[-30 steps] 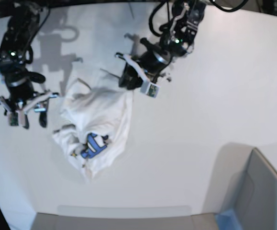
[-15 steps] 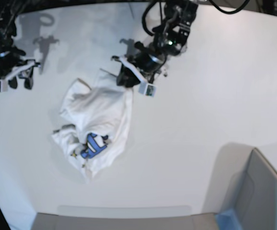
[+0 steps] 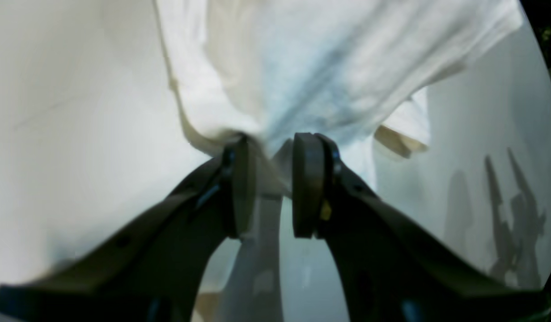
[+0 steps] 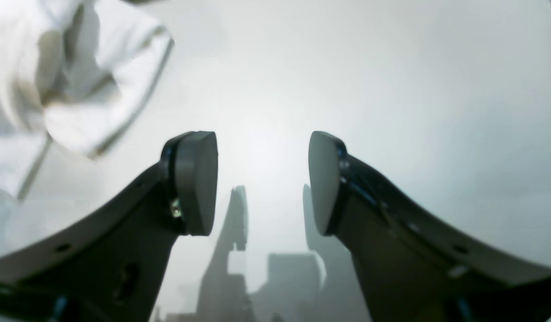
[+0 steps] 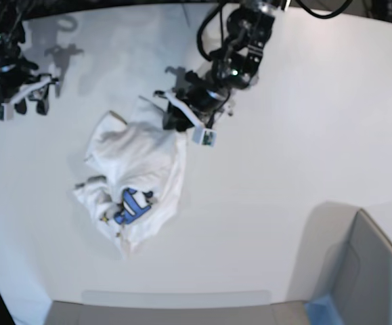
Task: Layout the t-shirt on the table in an organized manner, then fold the t-shirt properly
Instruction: 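Drag the t-shirt with the left gripper, grasp another edge with right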
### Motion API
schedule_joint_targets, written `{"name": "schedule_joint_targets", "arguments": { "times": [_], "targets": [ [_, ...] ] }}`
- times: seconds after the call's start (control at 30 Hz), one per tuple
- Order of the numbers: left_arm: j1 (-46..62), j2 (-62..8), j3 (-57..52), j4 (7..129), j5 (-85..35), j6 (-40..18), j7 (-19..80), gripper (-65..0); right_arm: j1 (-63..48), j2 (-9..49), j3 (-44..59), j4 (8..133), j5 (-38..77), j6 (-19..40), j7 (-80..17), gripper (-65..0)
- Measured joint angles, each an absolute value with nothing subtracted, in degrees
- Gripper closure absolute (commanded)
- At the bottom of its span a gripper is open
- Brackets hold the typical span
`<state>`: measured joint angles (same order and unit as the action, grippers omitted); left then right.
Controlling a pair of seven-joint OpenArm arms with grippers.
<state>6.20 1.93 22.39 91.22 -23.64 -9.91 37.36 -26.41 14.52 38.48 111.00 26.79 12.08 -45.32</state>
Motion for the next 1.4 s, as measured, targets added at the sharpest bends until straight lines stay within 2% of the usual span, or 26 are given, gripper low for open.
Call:
{"name": "schedule_joint_targets", "arguments": {
  "times": [0.47, 0.53, 0.63, 0.83, 1.03, 1.2, 1.4],
  "targets": [
    [1.48, 4.67, 22.24, 81.93, -28.67, -10.5, 36.32, -17.1, -26.7, 14.26, 38.52, 111.02, 26.83, 12.08, -45.15, -32.2],
    [0.56, 4.62, 22.11, 81.73, -29.34, -10.11, 36.71, -12.3, -26.83, 14.28, 38.52, 111.0, 26.81, 12.05, -45.21, -32.2],
    [-0.89, 4.56, 22.04, 81.65, -31.03, -9.87, 37.12, 0.0, -26.81, 14.26, 38.52, 111.0, 26.83, 12.05, -45.17, -32.2],
    [-1.91, 2.9, 21.87, 90.89, -36.95, -10.28, 37.39, 0.0, -26.7, 14.26, 38.52, 111.0, 26.83, 12.08, -45.17, -32.2],
    [0.47, -0.64, 11.46, 106.45, -41.91, -10.28, 26.61, 0.0, -26.39, 14.26, 38.39, 110.98, 26.83, 12.08, -45.17, -32.2],
    [5.02, -3.51, -1.61, 105.82, -43.94, -9.15, 22.41, 0.0, -25.34, 14.33, 36.86, 110.93, 26.52, 11.86, -45.32, -32.2],
    [6.57, -6.0, -10.55, 104.79, -46.04, -9.93, 20.16, 0.0, -24.34, 14.76, 27.2, 111.15, 26.61, 12.01, -43.4, -32.2]
  ]
}}
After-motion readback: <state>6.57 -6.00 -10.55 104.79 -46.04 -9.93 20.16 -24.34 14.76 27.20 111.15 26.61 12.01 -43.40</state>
